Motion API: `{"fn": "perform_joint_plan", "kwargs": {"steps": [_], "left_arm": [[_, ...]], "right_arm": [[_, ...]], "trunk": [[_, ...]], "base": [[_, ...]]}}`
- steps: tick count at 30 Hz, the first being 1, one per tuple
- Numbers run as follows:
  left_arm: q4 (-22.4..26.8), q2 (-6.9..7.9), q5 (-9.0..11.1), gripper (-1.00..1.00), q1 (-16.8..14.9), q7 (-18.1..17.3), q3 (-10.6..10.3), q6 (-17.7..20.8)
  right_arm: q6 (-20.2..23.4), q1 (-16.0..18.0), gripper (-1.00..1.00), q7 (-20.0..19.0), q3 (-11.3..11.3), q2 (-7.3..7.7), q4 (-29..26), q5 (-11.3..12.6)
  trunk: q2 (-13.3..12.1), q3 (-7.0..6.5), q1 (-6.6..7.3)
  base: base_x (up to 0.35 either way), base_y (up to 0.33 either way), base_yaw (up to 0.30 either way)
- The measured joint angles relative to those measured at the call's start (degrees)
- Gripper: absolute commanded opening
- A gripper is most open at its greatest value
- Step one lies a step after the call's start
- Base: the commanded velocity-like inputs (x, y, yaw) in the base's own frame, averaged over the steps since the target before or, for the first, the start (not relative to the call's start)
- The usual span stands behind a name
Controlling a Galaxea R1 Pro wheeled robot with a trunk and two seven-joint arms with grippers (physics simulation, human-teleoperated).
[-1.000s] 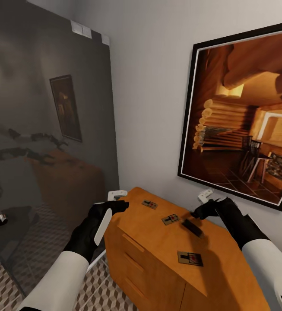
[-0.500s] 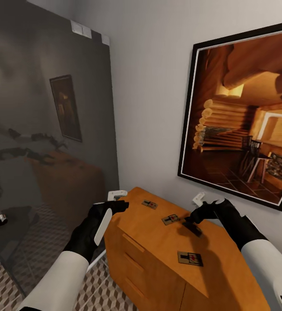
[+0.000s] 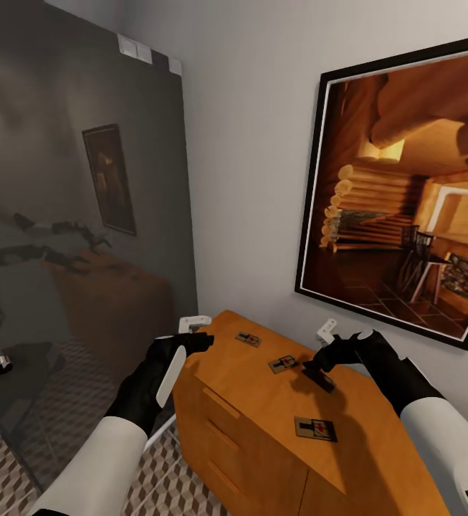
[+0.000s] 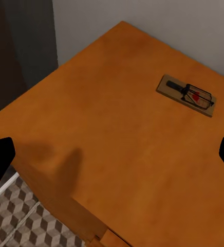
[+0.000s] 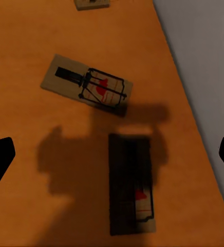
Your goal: Take the four mousetraps from the cabinet in the bathroom and place them on the bathroom floor. Make sure all four end up on the same floor surface, and ensure that at least two of them are either under or directly next to the same bathroom sink.
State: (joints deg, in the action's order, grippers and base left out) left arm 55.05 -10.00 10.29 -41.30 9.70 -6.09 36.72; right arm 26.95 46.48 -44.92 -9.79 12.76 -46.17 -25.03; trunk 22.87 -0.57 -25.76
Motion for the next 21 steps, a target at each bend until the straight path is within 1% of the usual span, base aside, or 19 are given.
{"fn": "perform_joint_plan", "kwargs": {"steps": [7, 11, 21], "left_arm": [[0.0, 0.00, 0.0, 1.00, 0.0, 0.0, 0.0, 0.0], [0.0, 0.00, 0.0, 1.00, 0.0, 0.0, 0.0, 0.0], [0.0, 0.00, 0.0, 1.00, 0.0, 0.0, 0.0, 0.0]], "right_arm": [[0.2, 0.0, 1.00, 0.4, 0.1, 0.04, 0.7, 0.1], [0.7, 0.0, 1.00, 2.6, 0.2, 0.07, 1.2, 0.1], [0.8, 0.0, 1.00, 4.1, 0.3, 0.11, 1.6, 0.1]], "trunk": [[0.0, 0.00, 0.00], [0.0, 0.00, 0.00], [0.0, 0.00, 0.00]], "base": [[0.000, 0.000, 0.000], [0.000, 0.000, 0.000], [0.000, 0.000, 0.000]]}}
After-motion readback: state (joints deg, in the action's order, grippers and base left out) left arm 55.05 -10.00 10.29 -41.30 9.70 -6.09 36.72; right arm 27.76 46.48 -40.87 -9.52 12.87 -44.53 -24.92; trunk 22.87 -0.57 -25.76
